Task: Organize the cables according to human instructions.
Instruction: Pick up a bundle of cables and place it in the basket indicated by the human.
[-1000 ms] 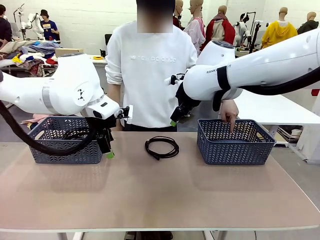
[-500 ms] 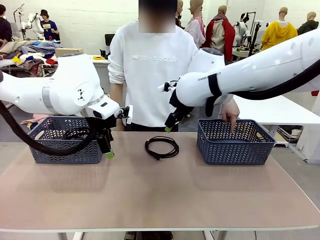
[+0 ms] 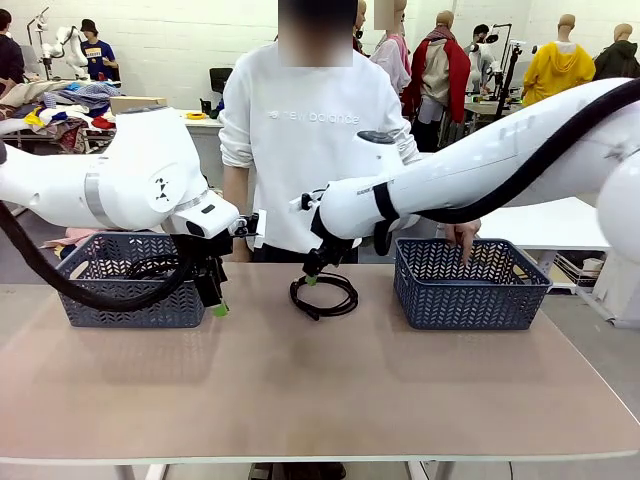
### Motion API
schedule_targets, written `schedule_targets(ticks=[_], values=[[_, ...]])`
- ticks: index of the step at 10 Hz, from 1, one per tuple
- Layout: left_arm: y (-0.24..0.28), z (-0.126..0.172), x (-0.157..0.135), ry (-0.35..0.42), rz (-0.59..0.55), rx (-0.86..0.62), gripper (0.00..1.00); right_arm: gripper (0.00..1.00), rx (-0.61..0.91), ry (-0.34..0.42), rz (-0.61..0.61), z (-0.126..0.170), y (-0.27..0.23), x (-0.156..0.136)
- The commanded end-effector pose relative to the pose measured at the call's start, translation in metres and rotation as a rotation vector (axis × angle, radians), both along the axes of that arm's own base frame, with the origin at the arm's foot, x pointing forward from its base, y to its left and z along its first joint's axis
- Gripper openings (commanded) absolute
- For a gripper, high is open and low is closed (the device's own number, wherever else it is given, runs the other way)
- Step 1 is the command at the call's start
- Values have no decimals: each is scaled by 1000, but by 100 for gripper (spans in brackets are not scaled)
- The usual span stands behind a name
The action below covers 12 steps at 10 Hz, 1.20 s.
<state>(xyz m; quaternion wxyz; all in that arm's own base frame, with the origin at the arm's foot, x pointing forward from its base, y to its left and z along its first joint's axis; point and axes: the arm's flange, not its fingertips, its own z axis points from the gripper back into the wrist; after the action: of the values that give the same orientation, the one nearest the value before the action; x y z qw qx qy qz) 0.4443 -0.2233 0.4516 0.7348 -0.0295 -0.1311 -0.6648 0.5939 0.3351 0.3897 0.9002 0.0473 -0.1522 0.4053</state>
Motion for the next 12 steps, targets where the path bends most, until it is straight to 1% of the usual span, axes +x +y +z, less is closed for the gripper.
schedule_targets(ticks=[1,5,8,12], values=[[1,0,-1,-2,6,-1,100,100,-13,53,15,-4,25,18],[1,0,-1,-2,6,-1,100,100,-79,160,34,-35,45,36],[1,0,-1,-2,6,-1,100,100,-115,152,17,-44,53,45],[1,0,-1,-2,6,-1,100,100,-136,179,28,-60,64,53]])
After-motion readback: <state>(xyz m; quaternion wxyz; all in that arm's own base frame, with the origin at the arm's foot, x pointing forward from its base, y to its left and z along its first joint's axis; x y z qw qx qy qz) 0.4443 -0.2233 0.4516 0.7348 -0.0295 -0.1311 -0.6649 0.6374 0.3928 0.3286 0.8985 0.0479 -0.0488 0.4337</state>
